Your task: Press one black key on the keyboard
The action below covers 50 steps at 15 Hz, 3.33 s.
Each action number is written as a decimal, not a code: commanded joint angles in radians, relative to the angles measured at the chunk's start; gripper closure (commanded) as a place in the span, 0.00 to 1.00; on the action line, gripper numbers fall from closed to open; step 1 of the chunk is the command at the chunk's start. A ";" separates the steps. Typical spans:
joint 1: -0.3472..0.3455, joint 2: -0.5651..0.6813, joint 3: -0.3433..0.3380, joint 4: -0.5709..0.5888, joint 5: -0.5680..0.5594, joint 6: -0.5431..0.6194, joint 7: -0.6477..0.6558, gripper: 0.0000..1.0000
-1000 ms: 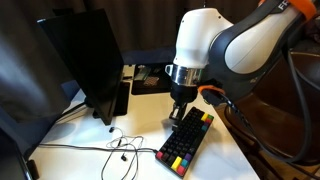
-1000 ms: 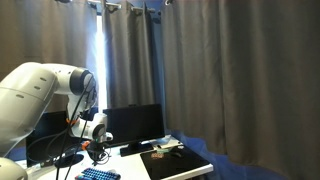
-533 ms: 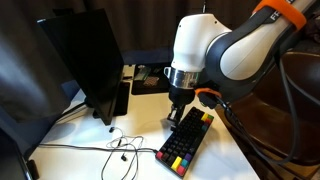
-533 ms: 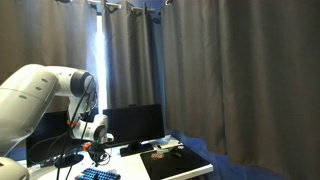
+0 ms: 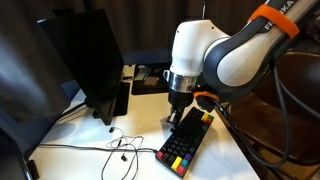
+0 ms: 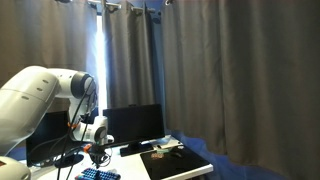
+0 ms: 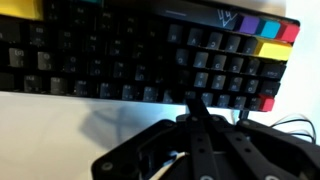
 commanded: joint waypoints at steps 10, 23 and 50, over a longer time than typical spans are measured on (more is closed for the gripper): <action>0.067 0.051 -0.059 0.052 -0.047 0.015 0.060 1.00; 0.077 0.041 -0.075 0.044 -0.043 0.005 0.070 1.00; -0.033 -0.200 0.039 -0.048 0.000 -0.158 -0.025 0.00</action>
